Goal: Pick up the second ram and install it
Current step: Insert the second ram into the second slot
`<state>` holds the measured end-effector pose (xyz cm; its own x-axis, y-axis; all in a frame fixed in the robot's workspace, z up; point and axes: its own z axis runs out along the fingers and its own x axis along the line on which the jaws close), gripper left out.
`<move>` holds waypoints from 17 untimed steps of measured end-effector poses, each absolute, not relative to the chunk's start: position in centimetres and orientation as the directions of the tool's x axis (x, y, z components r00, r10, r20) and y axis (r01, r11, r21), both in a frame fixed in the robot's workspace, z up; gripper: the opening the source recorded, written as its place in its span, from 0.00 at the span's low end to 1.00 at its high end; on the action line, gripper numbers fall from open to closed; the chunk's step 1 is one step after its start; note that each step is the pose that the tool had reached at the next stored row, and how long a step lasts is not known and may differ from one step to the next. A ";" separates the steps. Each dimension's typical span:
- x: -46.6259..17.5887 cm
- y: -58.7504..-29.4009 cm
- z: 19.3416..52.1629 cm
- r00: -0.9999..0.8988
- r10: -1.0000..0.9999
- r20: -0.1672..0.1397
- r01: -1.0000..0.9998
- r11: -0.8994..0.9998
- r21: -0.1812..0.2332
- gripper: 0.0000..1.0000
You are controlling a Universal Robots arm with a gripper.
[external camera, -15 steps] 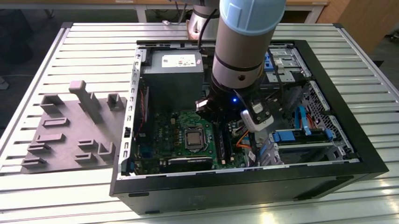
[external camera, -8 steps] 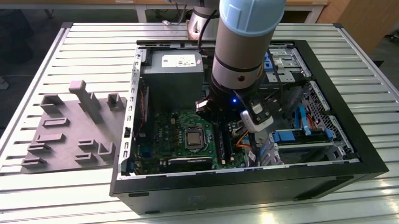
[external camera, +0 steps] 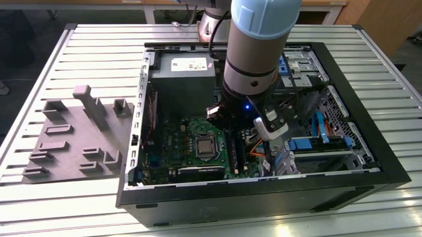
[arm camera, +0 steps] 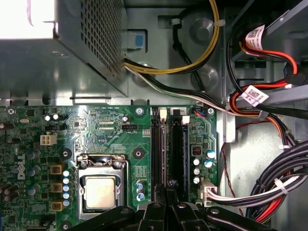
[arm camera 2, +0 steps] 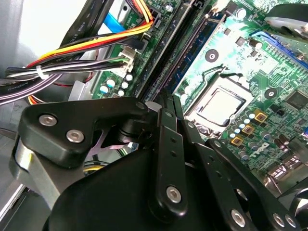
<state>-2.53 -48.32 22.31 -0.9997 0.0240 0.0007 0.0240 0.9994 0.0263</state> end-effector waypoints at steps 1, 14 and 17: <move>-2.5 -48.3 22.3 -1.000 0.024 0.001 0.024 0.999 0.026 0.12; -2.5 -48.3 22.0 -1.000 0.024 0.001 0.024 0.999 0.026 0.12; -2.5 -48.3 21.9 -1.000 0.024 0.001 0.024 0.999 0.026 0.12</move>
